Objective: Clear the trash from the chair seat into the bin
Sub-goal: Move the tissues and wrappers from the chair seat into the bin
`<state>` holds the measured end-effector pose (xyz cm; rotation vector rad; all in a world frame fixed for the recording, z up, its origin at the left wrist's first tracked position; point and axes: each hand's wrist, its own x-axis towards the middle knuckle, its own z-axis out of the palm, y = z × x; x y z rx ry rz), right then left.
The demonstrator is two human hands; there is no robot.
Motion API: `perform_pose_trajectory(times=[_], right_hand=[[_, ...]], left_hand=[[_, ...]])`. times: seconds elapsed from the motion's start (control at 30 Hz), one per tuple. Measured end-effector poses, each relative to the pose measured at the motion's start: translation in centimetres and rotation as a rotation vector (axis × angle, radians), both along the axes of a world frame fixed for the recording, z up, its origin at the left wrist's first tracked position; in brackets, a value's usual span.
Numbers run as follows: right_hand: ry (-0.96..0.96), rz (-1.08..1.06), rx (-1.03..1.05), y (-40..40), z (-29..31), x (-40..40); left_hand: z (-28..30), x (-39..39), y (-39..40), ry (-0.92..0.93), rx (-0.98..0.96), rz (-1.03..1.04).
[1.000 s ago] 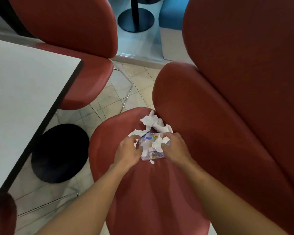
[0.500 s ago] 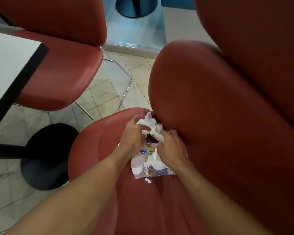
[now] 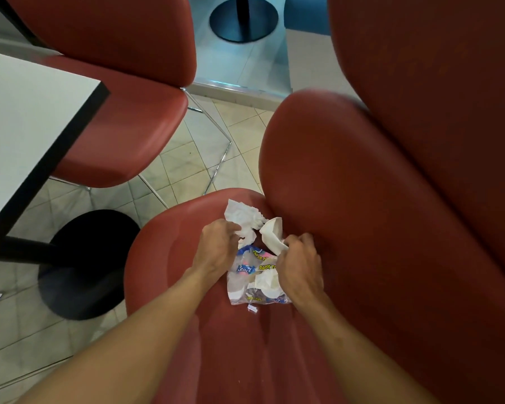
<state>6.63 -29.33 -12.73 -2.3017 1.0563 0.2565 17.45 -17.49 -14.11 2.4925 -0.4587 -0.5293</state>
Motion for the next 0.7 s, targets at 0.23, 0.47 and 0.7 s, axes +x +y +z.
perform_pose_trajectory(times=[0.23,0.47,0.7], right_hand=[[-0.139,0.001,0.000,2.7,5.8,-1.2],[-0.165,0.057,0.036,7.3,11.8,-3.3],[-0.185,0.089,0.042,15.4,15.9,-7.2]], left_hand=[[6.2,-4.0,3.5,-0.006,-0.090,0.127],[11.7,-7.8,8.7,-0.016,-0.127,0.224],[15.8,-12.0,17.1,-0.036,-0.157,0.263]])
